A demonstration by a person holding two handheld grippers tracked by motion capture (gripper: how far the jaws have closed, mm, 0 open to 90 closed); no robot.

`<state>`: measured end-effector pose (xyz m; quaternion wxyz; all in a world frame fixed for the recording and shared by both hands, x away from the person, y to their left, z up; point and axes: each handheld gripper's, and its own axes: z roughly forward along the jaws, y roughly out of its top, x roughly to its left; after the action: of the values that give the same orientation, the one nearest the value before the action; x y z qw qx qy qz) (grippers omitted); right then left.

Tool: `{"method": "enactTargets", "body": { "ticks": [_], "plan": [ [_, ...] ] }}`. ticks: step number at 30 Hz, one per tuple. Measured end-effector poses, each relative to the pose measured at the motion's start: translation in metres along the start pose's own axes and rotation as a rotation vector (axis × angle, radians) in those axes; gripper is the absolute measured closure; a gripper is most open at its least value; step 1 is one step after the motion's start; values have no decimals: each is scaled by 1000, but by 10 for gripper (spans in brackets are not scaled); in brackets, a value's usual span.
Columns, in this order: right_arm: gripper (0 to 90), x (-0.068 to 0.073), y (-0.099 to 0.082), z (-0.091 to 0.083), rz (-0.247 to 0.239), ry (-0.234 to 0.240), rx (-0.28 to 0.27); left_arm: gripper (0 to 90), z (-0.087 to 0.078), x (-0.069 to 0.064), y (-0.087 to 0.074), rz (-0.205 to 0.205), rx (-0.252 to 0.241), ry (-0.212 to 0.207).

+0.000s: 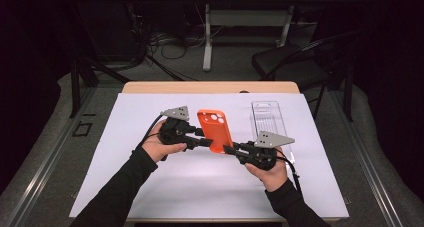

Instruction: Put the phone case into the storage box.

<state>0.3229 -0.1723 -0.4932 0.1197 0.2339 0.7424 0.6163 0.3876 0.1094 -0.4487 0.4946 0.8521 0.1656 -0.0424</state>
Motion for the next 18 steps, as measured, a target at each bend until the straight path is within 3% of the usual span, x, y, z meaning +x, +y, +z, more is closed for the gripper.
{"method": "enactTargets", "body": {
  "ticks": [18],
  "plan": [
    [804,1,-1,1,-9,11,-1,697,3,2,-1,21,9,-26]
  ]
}}
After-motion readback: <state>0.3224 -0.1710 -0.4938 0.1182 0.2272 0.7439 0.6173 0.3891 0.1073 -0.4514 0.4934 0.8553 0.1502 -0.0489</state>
